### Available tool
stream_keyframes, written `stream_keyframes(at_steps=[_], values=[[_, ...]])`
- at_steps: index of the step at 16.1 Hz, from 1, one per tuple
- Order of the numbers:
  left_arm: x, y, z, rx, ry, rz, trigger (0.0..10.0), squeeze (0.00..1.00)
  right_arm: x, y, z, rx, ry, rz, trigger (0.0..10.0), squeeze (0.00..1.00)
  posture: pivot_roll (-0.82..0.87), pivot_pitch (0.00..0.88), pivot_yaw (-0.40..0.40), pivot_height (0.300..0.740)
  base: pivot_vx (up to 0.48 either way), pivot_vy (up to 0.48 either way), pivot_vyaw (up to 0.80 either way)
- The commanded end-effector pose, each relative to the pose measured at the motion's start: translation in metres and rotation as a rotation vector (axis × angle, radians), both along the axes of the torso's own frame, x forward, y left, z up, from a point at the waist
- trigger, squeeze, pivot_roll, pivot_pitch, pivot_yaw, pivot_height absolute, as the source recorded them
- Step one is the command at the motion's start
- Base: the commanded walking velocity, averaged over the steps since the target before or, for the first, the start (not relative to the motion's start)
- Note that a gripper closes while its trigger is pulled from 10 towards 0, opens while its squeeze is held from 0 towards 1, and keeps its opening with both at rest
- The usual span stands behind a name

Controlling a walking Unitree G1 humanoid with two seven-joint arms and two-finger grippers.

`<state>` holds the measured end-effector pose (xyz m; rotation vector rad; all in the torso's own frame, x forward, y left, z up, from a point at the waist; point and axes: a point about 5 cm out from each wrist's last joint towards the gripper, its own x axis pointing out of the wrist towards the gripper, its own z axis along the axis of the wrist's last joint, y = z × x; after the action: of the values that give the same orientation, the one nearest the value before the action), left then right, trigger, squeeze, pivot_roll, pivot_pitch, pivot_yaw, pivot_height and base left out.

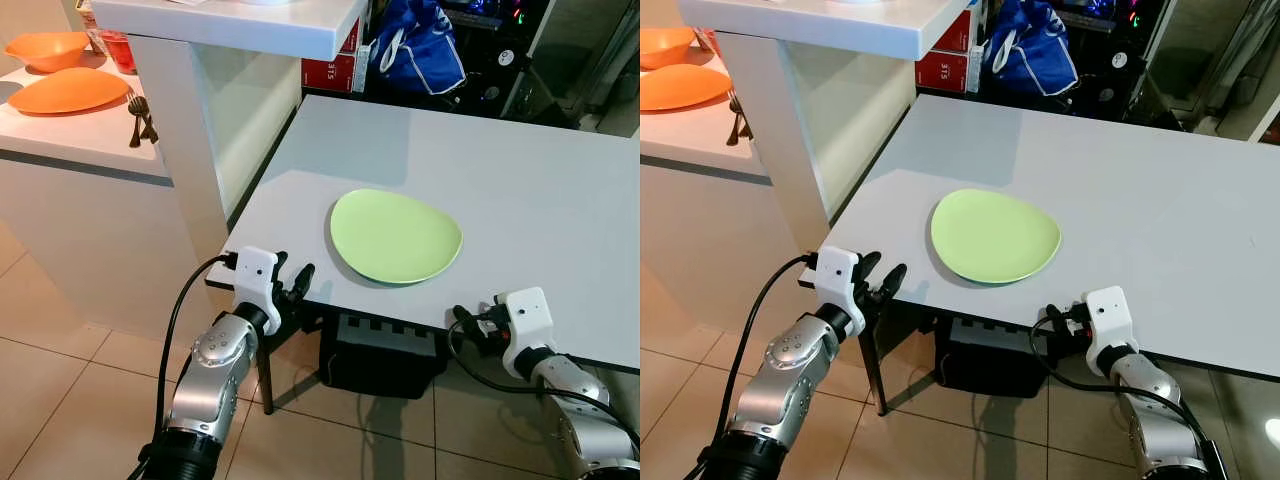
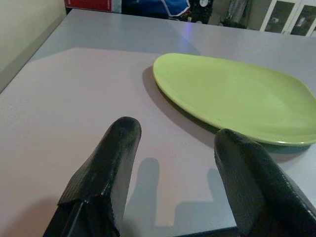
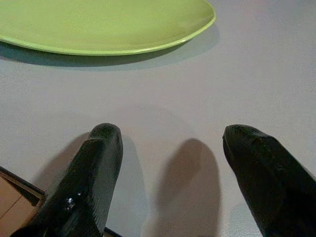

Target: Setting the table

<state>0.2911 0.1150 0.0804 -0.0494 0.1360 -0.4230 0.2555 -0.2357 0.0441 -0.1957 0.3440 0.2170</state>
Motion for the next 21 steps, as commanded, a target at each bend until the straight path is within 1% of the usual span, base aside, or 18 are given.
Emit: stream_keyframes(at_steps=[1, 3, 6, 9, 11, 16, 21], values=[[0.003, -0.002, 0.004, -0.004, -0.011, -0.009, 10.0, 0.0, -0.004, 0.005, -0.013, 0.006, 0.069, 0.007, 10.0, 0.0, -0.07, 0.0, -0.001, 0.74, 0.0, 0.0, 0.0], [0.004, -0.004, 0.006, 0.006, -0.017, -0.032, 10.0, 0.0, 0.0, 0.006, -0.014, 0.003, 0.07, 0.011, 10.0, 0.0, -0.06, 0.0, 0.0, 0.74, 0.0, 0.0, 0.0], [0.007, -0.005, 0.009, -0.015, -0.019, -0.037, 10.0, 0.0, 0.006, 0.005, -0.012, 0.003, 0.053, -0.002, 10.0, 0.0, -0.06, 0.0, 0.019, 0.74, 0.0, 0.089, 0.0], [0.008, -0.011, 0.012, -0.046, -0.025, -0.045, 10.0, 0.0, 0.007, 0.006, -0.012, 0.005, 0.049, -0.004, 10.0, 0.0, -0.06, 0.0, 0.018, 0.74, 0.0, 0.48, 0.0], [0.007, -0.014, 0.011, -0.072, -0.01, -0.059, 10.0, 0.0, 0.005, 0.008, -0.015, 0.004, 0.058, 0.007, 10.0, 0.0, -0.06, 0.0, 0.015, 0.74, 0.0, 0.48, 0.0], [0.006, -0.015, 0.012, -0.075, -0.01, -0.061, 10.0, 0.0, 0.0, 0.009, -0.02, 0.008, 0.072, 0.009, 10.0, 0.0, -0.05, 0.0, 0.016, 0.74, 0.0, 0.48, 0.0], [0.006, -0.012, 0.011, -0.078, -0.004, -0.049, 10.0, 0.0, -0.003, 0.01, -0.022, 0.009, 0.082, 0.015, 10.0, 0.0, -0.05, 0.0, 0.017, 0.74, 0.0, 0.48, 0.0]])
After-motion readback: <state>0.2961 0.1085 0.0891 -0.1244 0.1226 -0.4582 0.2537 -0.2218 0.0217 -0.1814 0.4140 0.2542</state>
